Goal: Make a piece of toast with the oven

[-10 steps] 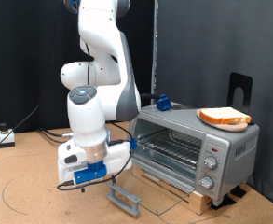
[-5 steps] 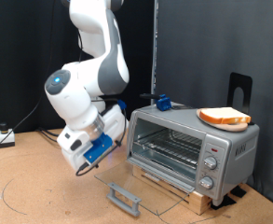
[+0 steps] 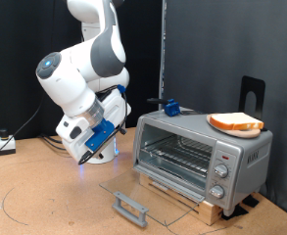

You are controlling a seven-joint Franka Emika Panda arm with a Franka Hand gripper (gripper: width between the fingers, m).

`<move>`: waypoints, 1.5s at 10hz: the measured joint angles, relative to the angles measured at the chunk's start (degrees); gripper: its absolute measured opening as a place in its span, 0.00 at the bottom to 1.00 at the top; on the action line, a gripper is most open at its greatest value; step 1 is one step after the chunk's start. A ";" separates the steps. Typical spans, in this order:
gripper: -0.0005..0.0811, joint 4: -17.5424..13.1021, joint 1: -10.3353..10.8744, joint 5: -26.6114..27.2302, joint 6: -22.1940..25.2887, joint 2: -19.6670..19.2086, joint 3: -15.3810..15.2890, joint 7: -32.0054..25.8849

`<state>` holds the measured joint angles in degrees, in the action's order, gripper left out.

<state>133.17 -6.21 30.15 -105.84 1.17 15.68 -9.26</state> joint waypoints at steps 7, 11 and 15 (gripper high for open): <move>0.99 0.81 1.64 4.66 11.15 10.41 -2.59 -24.16; 0.99 0.81 2.27 8.84 13.33 12.40 -2.96 -30.92; 0.99 0.86 3.67 10.76 21.96 18.40 -3.14 -45.24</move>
<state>134.03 -2.55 40.91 -83.88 19.57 12.54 -54.50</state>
